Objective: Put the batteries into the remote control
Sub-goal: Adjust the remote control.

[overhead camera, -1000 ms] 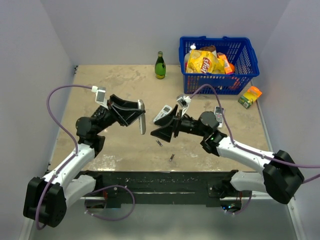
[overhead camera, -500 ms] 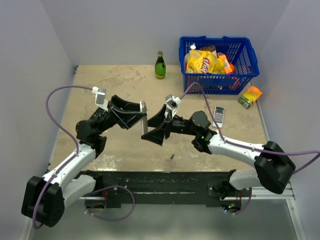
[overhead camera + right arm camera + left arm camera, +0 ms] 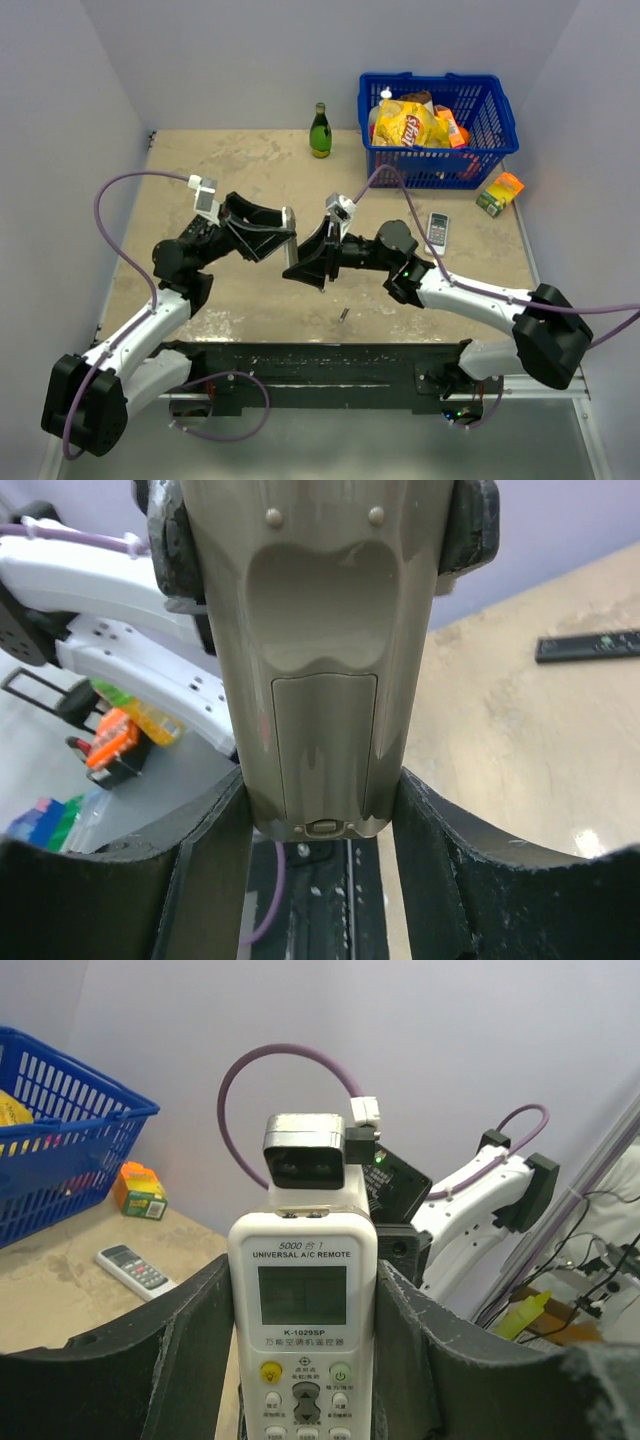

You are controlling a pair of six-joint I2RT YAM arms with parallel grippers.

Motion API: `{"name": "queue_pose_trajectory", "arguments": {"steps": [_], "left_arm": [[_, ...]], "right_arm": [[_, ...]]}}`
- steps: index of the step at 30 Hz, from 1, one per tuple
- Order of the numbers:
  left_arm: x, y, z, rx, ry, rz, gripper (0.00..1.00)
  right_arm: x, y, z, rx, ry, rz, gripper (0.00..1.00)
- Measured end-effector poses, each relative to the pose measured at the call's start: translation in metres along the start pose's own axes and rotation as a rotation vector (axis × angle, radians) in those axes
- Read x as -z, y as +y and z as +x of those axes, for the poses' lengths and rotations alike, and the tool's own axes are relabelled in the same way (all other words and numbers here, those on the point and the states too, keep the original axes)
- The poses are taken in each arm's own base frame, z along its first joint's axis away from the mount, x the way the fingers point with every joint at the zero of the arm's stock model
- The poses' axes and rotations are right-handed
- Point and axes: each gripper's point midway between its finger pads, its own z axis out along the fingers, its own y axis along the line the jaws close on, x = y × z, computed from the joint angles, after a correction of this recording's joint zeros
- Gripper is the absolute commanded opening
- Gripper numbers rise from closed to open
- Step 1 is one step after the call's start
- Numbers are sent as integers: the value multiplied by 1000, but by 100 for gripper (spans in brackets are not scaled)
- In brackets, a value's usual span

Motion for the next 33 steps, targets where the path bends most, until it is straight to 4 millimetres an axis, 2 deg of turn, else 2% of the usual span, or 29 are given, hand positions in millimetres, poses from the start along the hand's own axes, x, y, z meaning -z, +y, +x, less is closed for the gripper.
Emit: {"name": "queue_pose_trajectory", "arguments": {"steps": [3, 6, 12, 16, 20, 24, 30, 33], "left_arm": [[2, 6, 5, -15, 39, -43, 90], [0, 15, 2, -46, 80, -120, 97], [-7, 28, -21, -129, 148, -288, 100], [-8, 40, -38, -149, 211, -425, 100], [-9, 49, -41, -128, 300, -502, 100], [-6, 63, -26, -60, 411, -549, 100], [10, 94, 29, 99, 610, -597, 98], [15, 97, 53, 147, 690, -599, 91]], "right_arm": [[6, -7, 3, 45, 32, 60, 0], [14, -16, -2, 119, 50, 145, 0], [41, -42, -12, 314, 109, 360, 0], [66, -65, -7, 441, 198, 500, 0], [85, -84, -2, 529, 298, 602, 0], [93, -95, 3, 594, 386, 651, 0], [90, -106, 18, 670, 513, 687, 0], [92, -112, 28, 688, 565, 703, 0]]}}
